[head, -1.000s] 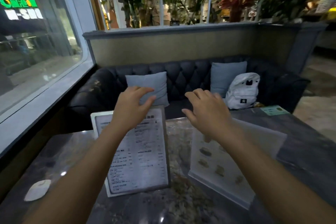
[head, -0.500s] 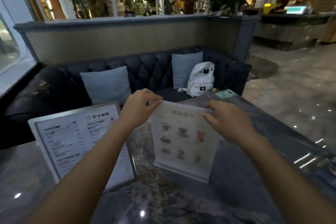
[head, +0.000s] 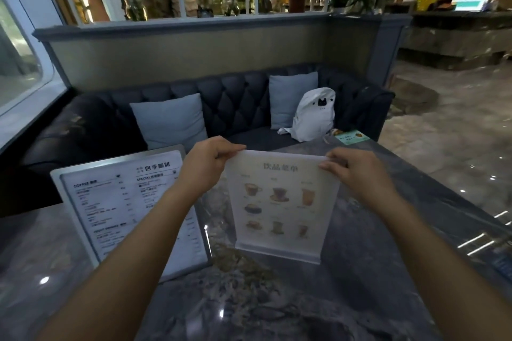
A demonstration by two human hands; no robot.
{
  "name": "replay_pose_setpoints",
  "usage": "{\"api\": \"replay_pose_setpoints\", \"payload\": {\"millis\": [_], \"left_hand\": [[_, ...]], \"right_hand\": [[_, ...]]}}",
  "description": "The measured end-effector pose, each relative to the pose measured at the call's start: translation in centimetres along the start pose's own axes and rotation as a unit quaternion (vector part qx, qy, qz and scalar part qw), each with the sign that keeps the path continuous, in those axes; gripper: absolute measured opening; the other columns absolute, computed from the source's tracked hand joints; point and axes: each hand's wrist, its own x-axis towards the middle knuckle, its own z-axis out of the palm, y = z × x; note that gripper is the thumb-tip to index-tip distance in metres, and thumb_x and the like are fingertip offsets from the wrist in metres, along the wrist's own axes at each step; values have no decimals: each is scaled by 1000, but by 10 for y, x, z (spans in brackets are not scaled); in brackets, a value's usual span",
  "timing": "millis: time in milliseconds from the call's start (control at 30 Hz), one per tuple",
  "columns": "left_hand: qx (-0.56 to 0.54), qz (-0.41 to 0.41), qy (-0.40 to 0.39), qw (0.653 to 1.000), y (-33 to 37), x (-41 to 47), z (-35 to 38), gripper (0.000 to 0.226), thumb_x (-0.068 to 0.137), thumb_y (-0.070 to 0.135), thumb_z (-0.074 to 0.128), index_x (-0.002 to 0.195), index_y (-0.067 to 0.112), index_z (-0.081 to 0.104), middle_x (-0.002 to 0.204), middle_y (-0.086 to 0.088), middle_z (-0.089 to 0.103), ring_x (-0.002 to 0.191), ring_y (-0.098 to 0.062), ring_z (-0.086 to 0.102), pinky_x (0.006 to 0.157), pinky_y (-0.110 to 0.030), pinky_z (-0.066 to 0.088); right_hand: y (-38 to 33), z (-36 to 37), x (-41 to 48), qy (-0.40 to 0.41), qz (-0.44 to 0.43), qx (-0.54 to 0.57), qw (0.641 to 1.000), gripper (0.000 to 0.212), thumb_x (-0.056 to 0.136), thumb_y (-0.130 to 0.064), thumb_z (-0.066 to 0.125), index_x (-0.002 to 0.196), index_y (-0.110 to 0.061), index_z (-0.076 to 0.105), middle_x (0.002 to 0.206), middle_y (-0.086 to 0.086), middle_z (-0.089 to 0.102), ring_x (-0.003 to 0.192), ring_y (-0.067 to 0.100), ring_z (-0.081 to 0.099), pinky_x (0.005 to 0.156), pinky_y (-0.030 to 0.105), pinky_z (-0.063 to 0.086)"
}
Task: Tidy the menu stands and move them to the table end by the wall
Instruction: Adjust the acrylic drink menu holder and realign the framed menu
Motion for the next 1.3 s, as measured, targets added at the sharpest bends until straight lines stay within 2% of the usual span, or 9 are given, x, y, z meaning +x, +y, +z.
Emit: {"api": "replay_pose_setpoints", "payload": {"millis": [167, 267, 367, 467, 600, 800, 867, 1067, 1300], "left_hand": [[6, 6, 21, 1000, 0, -11, 0, 28, 88, 3, 52, 109, 16, 67, 90, 3, 60, 86, -20, 60, 78, -33, 49], [9, 3, 27, 1000, 2, -18, 2, 27, 90, 6, 52, 110, 18, 66, 92, 1, 63, 88, -19, 60, 79, -34, 49], [5, -1, 24, 1000, 3, -23, 2, 28, 90, 8, 52, 112, 19, 65, 93, -2, 64, 89, -20, 60, 81, -35, 49], [4, -6, 28, 1000, 4, -28, 2, 29, 91, 7, 51, 113, 20, 64, 90, 0, 61, 87, -18, 59, 78, -26, 45], [4, -12, 37, 999, 6, -31, 3, 28, 91, 8, 51, 113, 20, 64, 85, 1, 57, 81, -13, 54, 68, -16, 39], [5, -33, 34, 999, 7, -31, 2, 29, 90, 10, 52, 111, 25, 65, 82, -1, 57, 77, -17, 54, 70, -26, 43], [7, -33, 31, 999, 6, -32, 1, 29, 90, 10, 52, 111, 26, 65, 81, -2, 58, 77, -16, 54, 70, -27, 43], [-5, -37, 28, 999, 6, -33, 1, 29, 90, 12, 52, 112, 27, 64, 81, 0, 56, 78, -16, 54, 72, -27, 43], [-10, -44, 19, 999, 6, -32, -3, 25, 91, 19, 52, 111, 28, 64, 96, -4, 66, 88, -17, 58, 81, -38, 49]], "right_hand": [[10, 6, 21, -19, 21, 102, 994, 12, 76, -26, 69, 78, -14, 70, 71, 0, 64, 66, 12, 54, 59, 29, 40], [15, 11, 32, -18, 26, 132, 991, 12, 75, -22, 71, 79, -11, 69, 68, -3, 60, 62, 3, 48, 63, 32, 40], [19, 15, 43, -38, 22, 149, 988, 12, 75, -19, 71, 81, -9, 68, 65, -5, 55, 60, 7, 46, 66, 34, 41], [21, 18, 49, -47, 22, 162, 985, 13, 75, -20, 72, 85, -13, 68, 66, -8, 53, 62, 9, 47, 62, 34, 43], [25, 20, 51, -47, 12, 171, 984, 10, 75, -21, 72, 83, -19, 66, 66, -9, 53, 60, 6, 47, 57, 25, 40], [26, 22, 53, -37, 15, 190, 981, 16, 74, -17, 72, 85, -25, 63, 69, -11, 53, 61, 6, 48, 48, 6, 41], [26, 22, 53, -38, 10, 184, 982, 14, 75, -18, 71, 84, -24, 64, 68, -11, 53, 61, 7, 49, 49, 9, 42], [27, 22, 52, -48, 1, 173, 984, 8, 78, -21, 68, 84, -25, 64, 72, -7, 56, 65, 11, 52, 62, 31, 46], [22, 13, 53, -102, -12, 134, 986, 9, 80, -30, 65, 88, -26, 66, 81, -6, 61, 74, 14, 54, 66, 33, 44]]}}
